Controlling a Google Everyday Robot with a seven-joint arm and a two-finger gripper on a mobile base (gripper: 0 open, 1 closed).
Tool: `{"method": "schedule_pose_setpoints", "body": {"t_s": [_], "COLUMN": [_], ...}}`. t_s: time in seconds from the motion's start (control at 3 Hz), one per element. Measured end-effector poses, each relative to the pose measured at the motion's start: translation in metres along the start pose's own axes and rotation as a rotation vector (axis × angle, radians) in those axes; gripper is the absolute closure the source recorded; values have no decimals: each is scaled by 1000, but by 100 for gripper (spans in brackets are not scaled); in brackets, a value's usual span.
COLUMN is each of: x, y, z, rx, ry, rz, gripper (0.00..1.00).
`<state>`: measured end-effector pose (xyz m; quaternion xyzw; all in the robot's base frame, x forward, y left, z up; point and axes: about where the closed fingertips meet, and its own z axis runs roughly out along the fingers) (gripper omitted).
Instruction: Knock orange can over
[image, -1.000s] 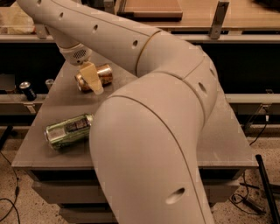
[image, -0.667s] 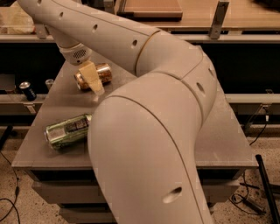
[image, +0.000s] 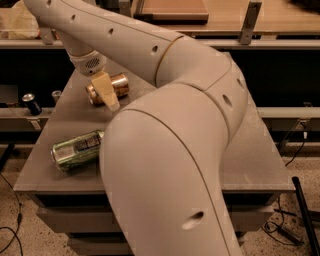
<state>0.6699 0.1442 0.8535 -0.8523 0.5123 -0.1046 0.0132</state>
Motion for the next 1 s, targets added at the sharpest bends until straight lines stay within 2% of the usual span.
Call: {"method": "schedule_pose_setpoints", "body": {"t_s": [1.0], "x": [7], "y": [1], "z": [2], "rx": [-10], "ry": [-2], "rz": [35], "gripper": [0]}}
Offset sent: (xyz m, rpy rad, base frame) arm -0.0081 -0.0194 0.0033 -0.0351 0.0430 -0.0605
